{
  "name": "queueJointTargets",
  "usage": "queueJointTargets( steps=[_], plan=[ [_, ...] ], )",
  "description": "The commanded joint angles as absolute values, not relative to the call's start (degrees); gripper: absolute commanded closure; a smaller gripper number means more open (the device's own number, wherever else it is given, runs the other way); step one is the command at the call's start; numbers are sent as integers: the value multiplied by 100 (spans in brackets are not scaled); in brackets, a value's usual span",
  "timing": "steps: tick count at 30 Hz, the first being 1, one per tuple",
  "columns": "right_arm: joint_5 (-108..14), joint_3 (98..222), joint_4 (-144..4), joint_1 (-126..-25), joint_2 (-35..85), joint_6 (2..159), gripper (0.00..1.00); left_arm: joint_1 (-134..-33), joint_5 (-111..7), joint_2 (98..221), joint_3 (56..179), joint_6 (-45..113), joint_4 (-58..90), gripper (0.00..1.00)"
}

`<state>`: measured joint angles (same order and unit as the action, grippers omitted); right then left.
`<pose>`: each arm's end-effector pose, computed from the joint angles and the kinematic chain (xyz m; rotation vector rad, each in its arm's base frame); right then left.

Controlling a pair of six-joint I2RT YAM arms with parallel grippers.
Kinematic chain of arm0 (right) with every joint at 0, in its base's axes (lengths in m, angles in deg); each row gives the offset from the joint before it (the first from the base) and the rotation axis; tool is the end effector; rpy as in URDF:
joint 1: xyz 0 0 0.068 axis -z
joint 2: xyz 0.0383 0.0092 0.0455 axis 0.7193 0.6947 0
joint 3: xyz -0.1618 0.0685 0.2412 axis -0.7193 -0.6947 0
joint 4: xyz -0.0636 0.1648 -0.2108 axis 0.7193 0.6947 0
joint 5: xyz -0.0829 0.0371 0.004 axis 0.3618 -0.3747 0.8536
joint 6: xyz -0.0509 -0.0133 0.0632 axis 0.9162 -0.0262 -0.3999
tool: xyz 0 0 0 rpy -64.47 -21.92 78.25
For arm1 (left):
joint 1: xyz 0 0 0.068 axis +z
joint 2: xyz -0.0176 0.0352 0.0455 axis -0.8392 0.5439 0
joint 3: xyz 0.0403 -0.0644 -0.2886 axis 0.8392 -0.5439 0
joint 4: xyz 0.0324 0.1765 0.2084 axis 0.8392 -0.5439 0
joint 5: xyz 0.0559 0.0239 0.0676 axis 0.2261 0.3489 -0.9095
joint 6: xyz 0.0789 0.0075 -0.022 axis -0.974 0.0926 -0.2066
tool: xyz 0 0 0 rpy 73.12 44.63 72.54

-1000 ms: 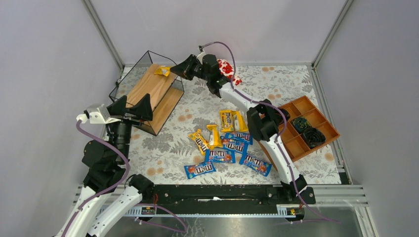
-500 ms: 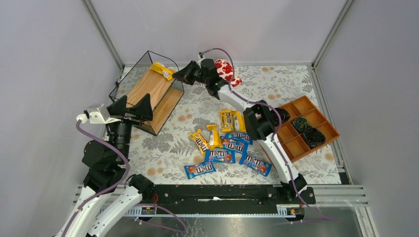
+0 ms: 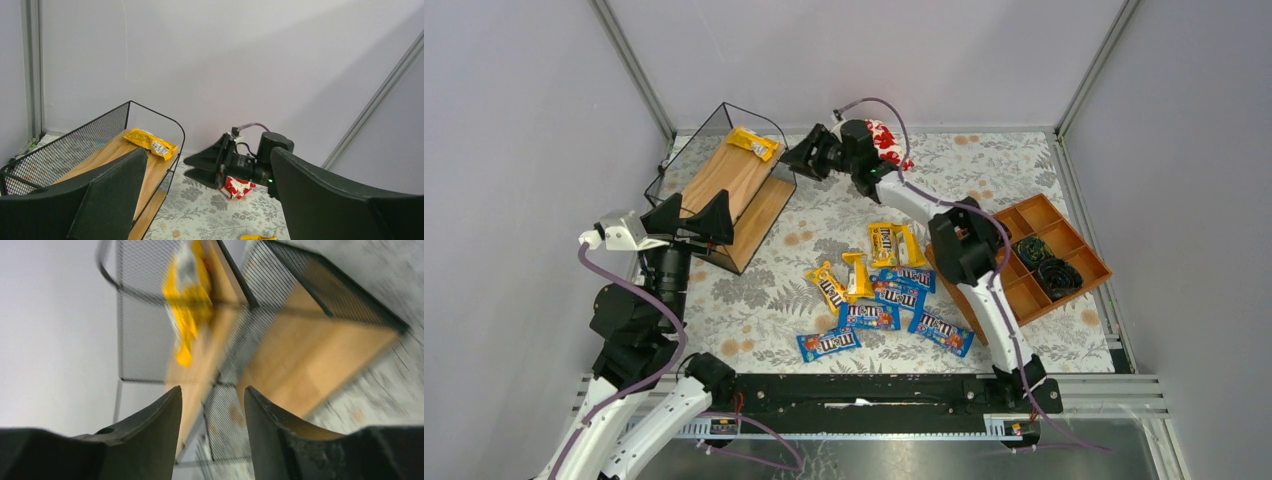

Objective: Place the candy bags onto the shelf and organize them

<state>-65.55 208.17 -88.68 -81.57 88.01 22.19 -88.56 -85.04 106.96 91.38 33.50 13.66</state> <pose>0.5170 0.4079 0.2425 0.0823 1.9066 1.6445 0.0985 -0.0251 0.4382 -0.1714 1.2111 -0.3937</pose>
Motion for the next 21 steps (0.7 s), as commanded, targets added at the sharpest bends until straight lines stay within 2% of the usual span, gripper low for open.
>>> queueJointTargets(
  steps=[1,6,13,16,21],
  plan=[
    [-6967,19077,-8529,-8133,6931,3503,40,-8825,-8457,10703,9087,3397,1585,1],
    [-6676,16654,-7387,-8144,5187,5201,23,-8832,-8394,10728,9070,3455,1576,1],
    [-5389,13284,-6243,-8331,2534,5686,11,-8834,-8109,10906,9080,3640,1530,1],
    [-4900,12364,-5917,-8368,1364,5393,8,-8851,-7895,11166,9097,3752,1496,1],
    [-4804,11623,-5615,-8371,155,4848,7,-8861,-6660,12105,9529,4261,717,1]
  ],
)
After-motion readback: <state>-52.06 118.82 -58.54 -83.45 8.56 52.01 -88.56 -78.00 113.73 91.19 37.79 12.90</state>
